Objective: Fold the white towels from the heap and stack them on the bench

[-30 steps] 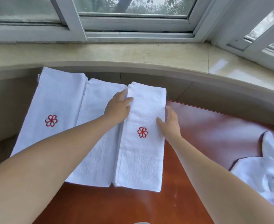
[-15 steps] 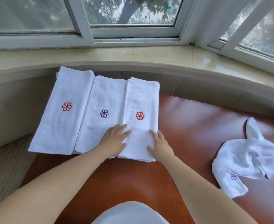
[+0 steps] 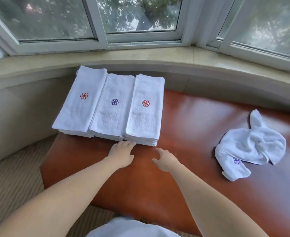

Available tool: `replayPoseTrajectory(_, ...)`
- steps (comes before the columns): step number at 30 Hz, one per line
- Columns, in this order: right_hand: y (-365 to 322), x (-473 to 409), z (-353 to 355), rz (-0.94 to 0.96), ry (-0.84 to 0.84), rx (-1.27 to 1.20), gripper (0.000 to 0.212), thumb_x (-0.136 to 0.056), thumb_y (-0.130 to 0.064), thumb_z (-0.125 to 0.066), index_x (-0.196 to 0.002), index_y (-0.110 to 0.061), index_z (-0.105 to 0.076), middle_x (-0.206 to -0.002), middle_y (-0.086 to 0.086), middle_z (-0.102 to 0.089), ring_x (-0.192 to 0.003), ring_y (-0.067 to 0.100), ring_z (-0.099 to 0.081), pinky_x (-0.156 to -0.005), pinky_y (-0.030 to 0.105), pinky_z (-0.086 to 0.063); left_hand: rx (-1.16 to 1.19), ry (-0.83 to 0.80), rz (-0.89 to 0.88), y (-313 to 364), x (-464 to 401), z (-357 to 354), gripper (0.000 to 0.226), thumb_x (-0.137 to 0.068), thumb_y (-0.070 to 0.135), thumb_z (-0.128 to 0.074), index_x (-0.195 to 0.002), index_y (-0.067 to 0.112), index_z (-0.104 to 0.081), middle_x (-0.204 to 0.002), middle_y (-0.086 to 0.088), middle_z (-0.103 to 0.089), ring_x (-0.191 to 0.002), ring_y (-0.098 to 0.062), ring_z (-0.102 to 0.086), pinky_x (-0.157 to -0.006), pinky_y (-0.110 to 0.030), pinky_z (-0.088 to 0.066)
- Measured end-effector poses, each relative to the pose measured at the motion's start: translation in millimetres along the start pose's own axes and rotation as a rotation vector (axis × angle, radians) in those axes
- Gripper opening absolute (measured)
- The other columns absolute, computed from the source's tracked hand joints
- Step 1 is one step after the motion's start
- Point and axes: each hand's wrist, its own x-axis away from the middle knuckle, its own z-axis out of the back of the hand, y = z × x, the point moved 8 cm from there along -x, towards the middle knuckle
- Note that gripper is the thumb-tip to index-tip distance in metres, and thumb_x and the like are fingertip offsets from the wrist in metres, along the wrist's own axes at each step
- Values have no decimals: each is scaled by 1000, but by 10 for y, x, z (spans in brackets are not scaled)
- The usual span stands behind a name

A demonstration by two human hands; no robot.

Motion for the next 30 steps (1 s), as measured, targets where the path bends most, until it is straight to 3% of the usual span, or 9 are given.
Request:
replayPoseTrajectory(5,55,334,1,28,124,-23,69,-97,-48,-54,-159,-33,-28,-159,2,-36,-146,30,-32,-114,48,-39,28,85,-18,241,270,52,64,-102,40,-47,-161,27,-24,-168,-1,-19,-154,-24,-18,-123,-42,-23)
replayPoseTrajectory(13,54,776,8,-4,201,14,70,-98,-51,-53,-159,-32,-28,-161,0,-34,-148,28,-30,-113,46,-40,86,152,-54,410,647,33,67,-101,41,-49,-161,30,-20,-170,1,-12,-155,-25,-15,-124,-43,-23)
replayPoseTrajectory(21,160,1361,-127,-94,227,27,67,-97,-52,-54,-157,-33,-32,-161,-1,-34,-148,28,-31,-115,45,-37,162,149,-150,705,896,-269,69,-100,43,-51,-161,30,-22,-169,0,-14,-153,-26,-22,-121,-42,-26)
replayPoseTrajectory(30,895,1999,-263,-241,213,3,67,-97,-52,-52,-157,-30,-33,-162,0,-32,-148,29,-30,-116,45,-34,162,76,-284,1526,1003,-586,68,-99,43,-52,-160,29,-24,-168,-1,-17,-151,-27,-27,-120,-42,-29)
